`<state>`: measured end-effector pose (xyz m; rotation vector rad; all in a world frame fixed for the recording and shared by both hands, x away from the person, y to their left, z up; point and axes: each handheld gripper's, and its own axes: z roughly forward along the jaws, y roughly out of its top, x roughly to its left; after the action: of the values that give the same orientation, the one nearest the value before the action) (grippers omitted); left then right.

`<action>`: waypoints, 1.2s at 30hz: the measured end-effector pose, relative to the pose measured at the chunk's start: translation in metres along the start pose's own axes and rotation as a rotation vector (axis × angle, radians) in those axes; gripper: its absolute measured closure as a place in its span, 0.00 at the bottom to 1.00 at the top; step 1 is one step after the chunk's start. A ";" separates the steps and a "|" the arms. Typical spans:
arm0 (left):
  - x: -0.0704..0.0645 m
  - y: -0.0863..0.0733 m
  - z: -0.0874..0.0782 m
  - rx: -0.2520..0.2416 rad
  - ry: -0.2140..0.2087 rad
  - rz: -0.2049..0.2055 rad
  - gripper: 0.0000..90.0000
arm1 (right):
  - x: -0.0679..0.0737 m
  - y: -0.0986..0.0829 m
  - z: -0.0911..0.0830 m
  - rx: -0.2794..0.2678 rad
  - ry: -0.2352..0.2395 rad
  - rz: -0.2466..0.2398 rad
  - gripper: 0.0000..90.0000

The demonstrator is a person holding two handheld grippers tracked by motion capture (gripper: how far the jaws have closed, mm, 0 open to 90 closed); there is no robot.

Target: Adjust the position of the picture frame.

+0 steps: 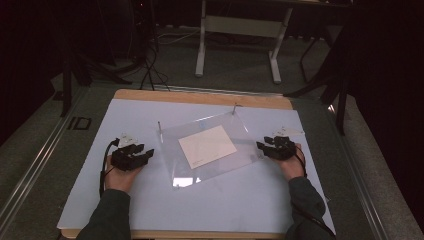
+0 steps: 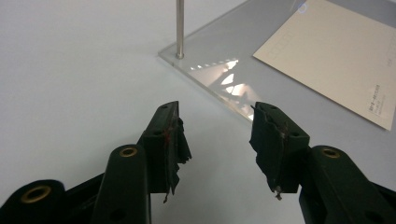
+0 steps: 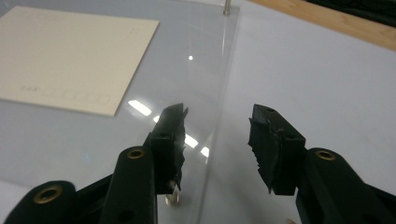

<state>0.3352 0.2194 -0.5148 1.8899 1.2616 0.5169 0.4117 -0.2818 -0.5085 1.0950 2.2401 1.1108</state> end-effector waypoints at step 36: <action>0.012 0.039 0.041 -0.016 0.016 -0.028 0.56 | -0.018 0.077 0.077 -0.036 0.045 0.012 0.67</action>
<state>0.3922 0.2070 -0.5099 1.8559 1.2890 0.5262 0.5082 -0.2305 -0.4934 1.0807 2.2413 1.1873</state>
